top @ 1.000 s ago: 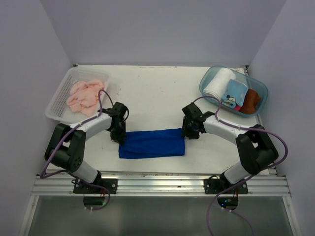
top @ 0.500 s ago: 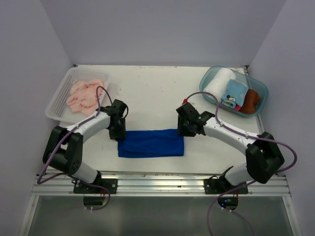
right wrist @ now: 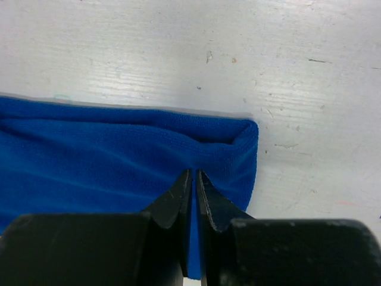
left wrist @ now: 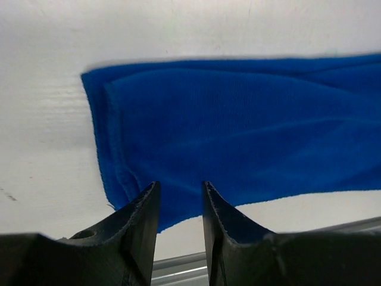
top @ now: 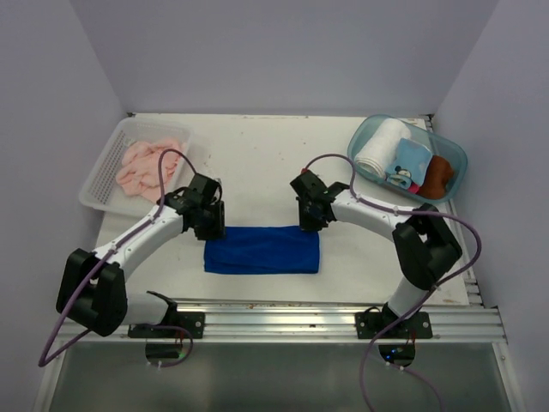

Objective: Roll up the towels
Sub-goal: Fold the towel

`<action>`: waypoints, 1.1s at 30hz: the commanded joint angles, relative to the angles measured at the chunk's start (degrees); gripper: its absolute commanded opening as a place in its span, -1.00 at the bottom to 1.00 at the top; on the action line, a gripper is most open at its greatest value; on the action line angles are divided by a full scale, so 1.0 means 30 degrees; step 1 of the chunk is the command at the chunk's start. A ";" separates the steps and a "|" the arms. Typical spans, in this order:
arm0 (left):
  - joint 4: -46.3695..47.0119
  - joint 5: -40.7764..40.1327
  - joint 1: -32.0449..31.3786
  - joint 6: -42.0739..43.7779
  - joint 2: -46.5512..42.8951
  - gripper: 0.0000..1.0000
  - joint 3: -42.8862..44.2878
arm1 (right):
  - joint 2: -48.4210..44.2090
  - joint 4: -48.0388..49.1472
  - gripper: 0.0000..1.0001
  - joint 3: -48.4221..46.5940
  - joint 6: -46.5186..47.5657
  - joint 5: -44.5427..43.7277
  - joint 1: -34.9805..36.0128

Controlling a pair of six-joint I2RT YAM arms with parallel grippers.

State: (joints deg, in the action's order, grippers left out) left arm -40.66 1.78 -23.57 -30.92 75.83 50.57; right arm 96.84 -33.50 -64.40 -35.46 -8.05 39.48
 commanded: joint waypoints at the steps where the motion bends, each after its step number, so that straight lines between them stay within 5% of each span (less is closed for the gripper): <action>1: 0.0987 0.1838 -0.0257 -0.0183 0.0384 -0.26 -0.1177 | 0.1115 0.0238 -0.80 -0.0886 0.0483 -0.0097 0.0023; 17: 0.1747 0.0169 -0.0287 0.0665 0.5973 -0.31 0.0045 | -0.0255 0.1731 -0.99 0.5496 -0.2530 -0.0100 -0.0857; 26: 0.1022 -0.0506 -0.1252 0.2158 1.2564 -0.33 0.8887 | -0.5118 -0.1015 -1.00 0.7818 -0.6718 -0.0712 0.3825; 33: -0.0973 -0.2643 -0.2514 0.3274 1.2547 -0.28 1.3465 | -0.7756 -0.4245 -0.91 0.5155 -0.6784 -0.3991 0.4885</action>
State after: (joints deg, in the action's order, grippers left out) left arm -43.79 -2.00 -30.61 -24.14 115.94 87.24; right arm 77.52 -39.20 -43.94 -54.11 -12.78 54.48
